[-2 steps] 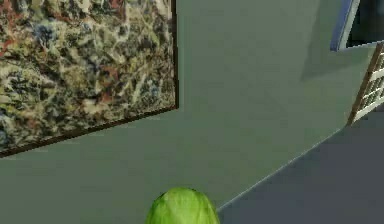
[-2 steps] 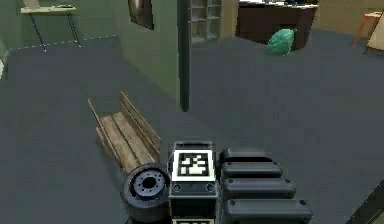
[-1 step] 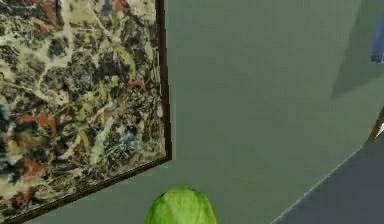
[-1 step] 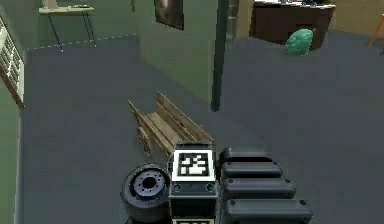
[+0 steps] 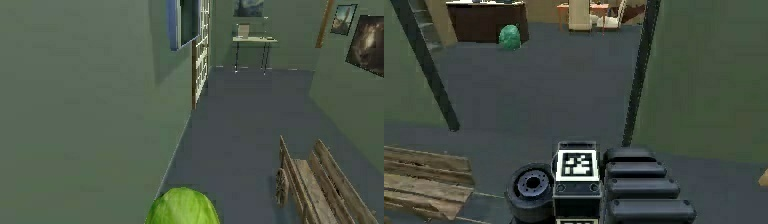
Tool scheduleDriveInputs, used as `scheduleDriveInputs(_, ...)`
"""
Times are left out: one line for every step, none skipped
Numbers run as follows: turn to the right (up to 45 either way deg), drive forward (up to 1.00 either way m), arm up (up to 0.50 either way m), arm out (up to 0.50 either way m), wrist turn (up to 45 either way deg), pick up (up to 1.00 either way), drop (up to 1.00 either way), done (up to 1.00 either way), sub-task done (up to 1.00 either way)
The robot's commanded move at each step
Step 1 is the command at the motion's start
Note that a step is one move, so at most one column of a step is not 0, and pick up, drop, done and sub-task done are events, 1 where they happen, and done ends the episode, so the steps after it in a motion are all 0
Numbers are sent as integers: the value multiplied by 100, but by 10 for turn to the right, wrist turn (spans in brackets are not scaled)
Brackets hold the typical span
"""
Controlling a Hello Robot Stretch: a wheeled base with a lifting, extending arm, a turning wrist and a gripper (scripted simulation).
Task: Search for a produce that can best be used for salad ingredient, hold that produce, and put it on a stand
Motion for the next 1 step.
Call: scheduleDriveInputs(90, 0, 0, 0, 0, 0, 0, 0, 0)
